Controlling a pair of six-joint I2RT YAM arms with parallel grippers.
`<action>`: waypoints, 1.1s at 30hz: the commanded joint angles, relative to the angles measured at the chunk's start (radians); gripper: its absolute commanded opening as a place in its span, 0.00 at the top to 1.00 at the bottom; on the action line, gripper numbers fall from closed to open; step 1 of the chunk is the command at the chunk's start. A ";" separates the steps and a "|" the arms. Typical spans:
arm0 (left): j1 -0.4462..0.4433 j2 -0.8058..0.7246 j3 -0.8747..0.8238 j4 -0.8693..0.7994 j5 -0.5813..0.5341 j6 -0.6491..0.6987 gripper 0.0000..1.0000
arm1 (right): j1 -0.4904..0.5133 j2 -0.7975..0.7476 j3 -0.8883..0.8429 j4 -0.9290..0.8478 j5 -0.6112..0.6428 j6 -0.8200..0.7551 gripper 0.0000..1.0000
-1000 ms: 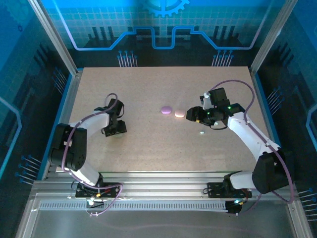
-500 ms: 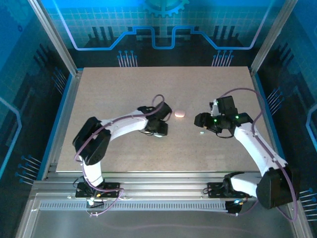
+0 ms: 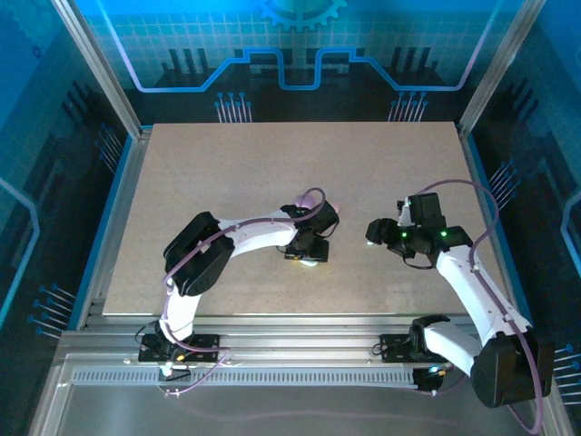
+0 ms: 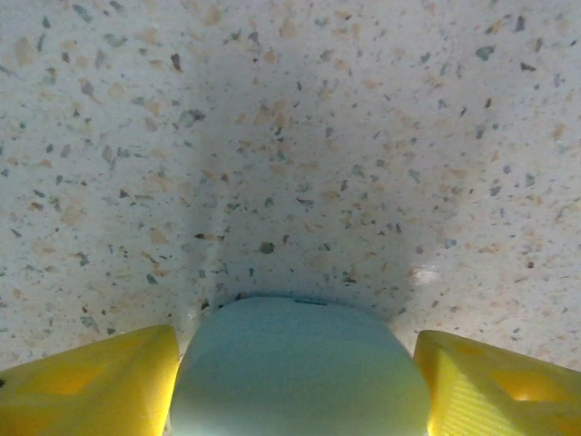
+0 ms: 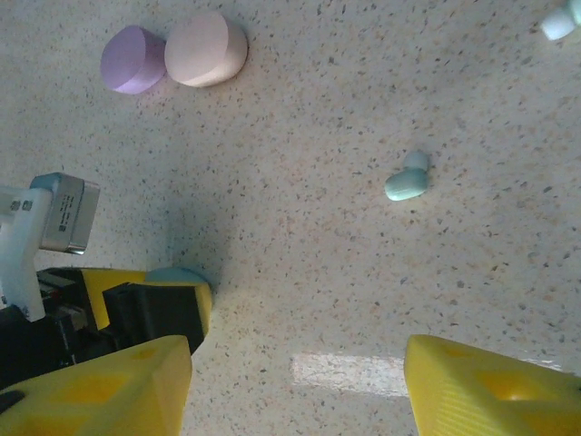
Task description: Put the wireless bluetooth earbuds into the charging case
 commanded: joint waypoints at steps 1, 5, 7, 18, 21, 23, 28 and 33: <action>0.000 -0.014 0.016 -0.036 -0.006 -0.010 0.26 | -0.005 0.025 -0.008 0.048 -0.059 -0.018 0.35; 0.002 -0.109 0.006 -0.028 -0.045 0.009 0.16 | 0.024 0.074 -0.005 0.085 -0.076 -0.069 0.35; 0.004 -0.190 -0.033 0.003 -0.107 0.012 0.12 | 0.049 0.103 -0.007 0.113 -0.074 -0.099 0.35; 0.244 -0.756 -0.515 0.332 -0.198 0.045 0.12 | 0.395 0.310 0.048 0.283 0.064 -0.520 0.35; 0.319 -0.865 -0.583 0.341 -0.198 0.062 0.12 | 0.479 0.379 0.111 0.236 0.121 -0.732 0.35; 0.350 -0.920 -0.622 0.361 -0.201 0.087 0.12 | 0.523 0.440 0.185 0.166 0.156 -0.868 0.34; 0.380 -0.987 -0.680 0.391 -0.203 0.102 0.12 | 0.549 0.562 0.274 0.114 0.141 -1.013 0.33; 0.388 -0.996 -0.689 0.393 -0.206 0.104 0.11 | 0.571 0.601 0.288 0.119 0.064 -1.082 0.32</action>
